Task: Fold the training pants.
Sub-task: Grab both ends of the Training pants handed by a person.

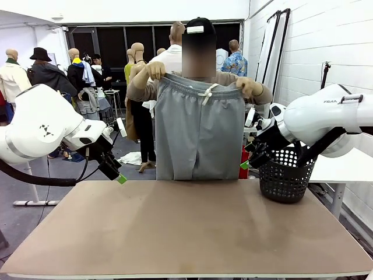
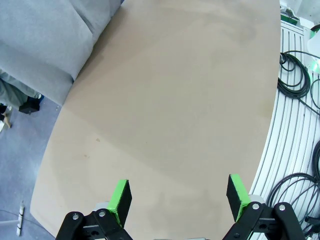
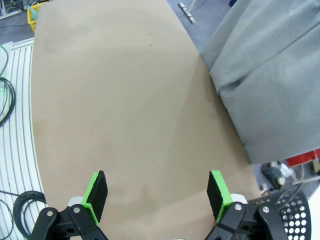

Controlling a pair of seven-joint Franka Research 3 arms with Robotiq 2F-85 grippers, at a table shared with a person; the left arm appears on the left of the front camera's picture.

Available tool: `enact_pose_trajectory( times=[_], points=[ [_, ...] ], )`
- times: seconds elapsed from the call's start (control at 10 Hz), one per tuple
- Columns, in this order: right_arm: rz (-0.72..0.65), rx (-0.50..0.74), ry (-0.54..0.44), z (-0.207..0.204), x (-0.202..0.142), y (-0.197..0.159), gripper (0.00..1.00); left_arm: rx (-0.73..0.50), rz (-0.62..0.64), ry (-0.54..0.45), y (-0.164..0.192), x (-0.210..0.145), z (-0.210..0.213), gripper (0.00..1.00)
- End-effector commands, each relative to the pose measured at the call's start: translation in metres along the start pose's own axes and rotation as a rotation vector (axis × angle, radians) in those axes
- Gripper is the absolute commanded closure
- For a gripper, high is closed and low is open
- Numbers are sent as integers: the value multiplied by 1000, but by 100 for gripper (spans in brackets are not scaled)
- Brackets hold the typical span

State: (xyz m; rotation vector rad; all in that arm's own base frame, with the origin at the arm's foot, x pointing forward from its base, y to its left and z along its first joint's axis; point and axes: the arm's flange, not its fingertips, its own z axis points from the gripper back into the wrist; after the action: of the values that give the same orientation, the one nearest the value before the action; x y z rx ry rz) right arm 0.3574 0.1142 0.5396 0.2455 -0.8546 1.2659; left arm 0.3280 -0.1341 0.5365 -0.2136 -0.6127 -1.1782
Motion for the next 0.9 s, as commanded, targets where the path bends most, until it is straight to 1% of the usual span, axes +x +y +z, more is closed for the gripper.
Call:
enact_pose_trajectory(
  times=[0.0,0.8],
  points=[
    [-7,18,-18,-2,-1,-1,0,-12,-1,-4,1,-2,-1,0],
    [-7,18,-18,-2,-1,-1,0,-12,-1,-4,1,-2,-1,0]
  ],
)
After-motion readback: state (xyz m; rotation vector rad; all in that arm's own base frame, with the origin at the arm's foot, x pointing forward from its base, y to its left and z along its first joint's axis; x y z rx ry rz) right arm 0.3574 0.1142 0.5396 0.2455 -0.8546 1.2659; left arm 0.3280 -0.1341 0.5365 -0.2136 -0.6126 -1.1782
